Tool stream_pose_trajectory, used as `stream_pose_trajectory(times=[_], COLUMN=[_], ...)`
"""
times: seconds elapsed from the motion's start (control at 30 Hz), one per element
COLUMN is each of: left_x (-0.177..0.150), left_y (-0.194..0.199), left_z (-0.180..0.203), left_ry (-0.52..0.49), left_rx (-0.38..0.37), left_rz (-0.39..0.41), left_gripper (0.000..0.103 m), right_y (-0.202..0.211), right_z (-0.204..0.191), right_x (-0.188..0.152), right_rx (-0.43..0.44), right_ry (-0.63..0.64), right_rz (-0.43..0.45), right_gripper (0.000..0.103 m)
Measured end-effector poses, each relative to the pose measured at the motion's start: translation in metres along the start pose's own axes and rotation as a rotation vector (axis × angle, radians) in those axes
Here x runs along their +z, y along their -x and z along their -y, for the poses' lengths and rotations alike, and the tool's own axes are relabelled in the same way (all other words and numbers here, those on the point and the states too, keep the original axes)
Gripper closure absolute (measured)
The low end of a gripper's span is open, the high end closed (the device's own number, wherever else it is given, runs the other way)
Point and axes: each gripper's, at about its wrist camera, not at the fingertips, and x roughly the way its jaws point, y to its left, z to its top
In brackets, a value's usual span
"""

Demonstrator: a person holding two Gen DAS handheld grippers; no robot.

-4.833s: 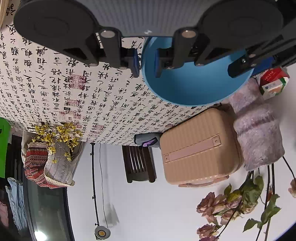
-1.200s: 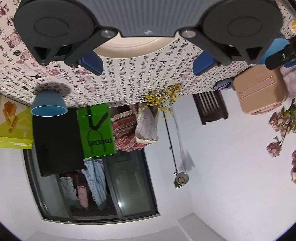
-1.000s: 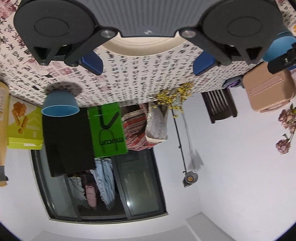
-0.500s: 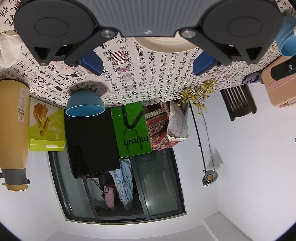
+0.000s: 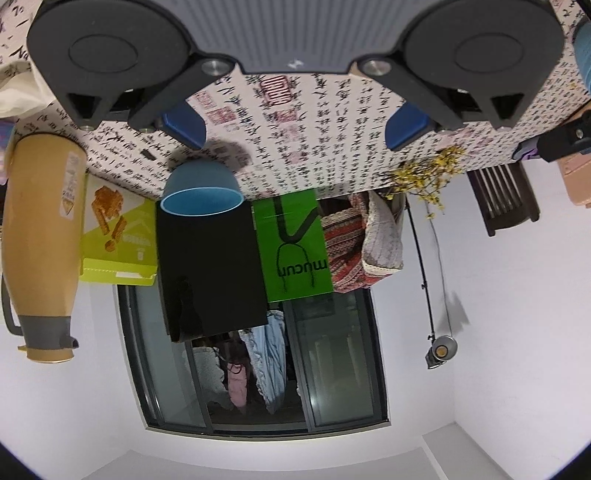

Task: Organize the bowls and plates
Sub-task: 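Move both open grippers toward the light-blue bowl beside the tan thermos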

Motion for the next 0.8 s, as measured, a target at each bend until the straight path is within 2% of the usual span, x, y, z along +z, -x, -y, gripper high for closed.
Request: stream_pose_trajectory(times=[0.53, 0.8], left_x=[0.023, 0.033], left_y=[-0.041, -0.064], left_z=[0.030, 0.054], left_ry=[-0.003, -0.048], left_rx=[-0.039, -0.051], left_rz=[-0.054, -0.067], left_gripper=[0.000, 0.000], right_y=[-0.013, -0.023], right_z=[0.035, 0.054], right_x=[0.015, 0.031], right_rx=[-0.081, -0.128], right_ry=[-0.015, -0.014], right_rz=[-0.022, -0.019], right_gripper=[0.000, 0.000])
